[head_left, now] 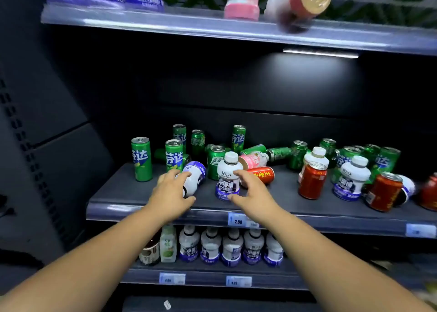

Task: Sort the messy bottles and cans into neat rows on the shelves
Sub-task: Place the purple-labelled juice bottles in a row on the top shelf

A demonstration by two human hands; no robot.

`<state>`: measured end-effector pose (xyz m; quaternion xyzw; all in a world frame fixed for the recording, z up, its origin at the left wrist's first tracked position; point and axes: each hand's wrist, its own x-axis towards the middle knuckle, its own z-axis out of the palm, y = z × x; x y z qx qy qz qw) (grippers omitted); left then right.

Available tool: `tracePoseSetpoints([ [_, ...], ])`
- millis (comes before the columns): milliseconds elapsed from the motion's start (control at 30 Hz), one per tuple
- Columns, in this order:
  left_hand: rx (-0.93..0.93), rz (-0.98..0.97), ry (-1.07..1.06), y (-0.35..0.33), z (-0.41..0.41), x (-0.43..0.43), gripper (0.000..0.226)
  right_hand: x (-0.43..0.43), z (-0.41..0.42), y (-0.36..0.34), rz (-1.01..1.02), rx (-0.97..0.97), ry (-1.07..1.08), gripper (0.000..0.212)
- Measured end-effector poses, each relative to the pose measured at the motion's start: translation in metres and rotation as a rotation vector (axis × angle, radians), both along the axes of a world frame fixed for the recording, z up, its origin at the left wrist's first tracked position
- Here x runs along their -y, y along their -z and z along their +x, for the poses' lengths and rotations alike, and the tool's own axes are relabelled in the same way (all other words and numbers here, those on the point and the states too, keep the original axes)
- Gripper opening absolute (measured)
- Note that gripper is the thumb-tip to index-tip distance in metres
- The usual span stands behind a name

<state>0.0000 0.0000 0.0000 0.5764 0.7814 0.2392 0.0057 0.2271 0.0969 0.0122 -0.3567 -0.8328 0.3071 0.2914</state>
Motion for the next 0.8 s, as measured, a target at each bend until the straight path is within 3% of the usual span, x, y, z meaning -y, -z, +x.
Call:
tracePoseSetpoints([
  [167, 0.024, 0.013, -0.145, 0.011, -0.003, -0.02, 0.079, -0.034, -0.013, 0.004, -0.032, -0.17, 0.068, 0.069],
  [433, 0.087, 0.079, -0.174, 0.031, -0.008, -0.046, 0.073, -0.081, -0.038, 0.016, -0.067, -0.172, 0.037, 0.074],
  [800, 0.213, 0.094, -0.127, 0.03, -0.022, -0.057, 0.068, -0.086, -0.051, 0.018, -0.101, -0.148, 0.063, 0.065],
])
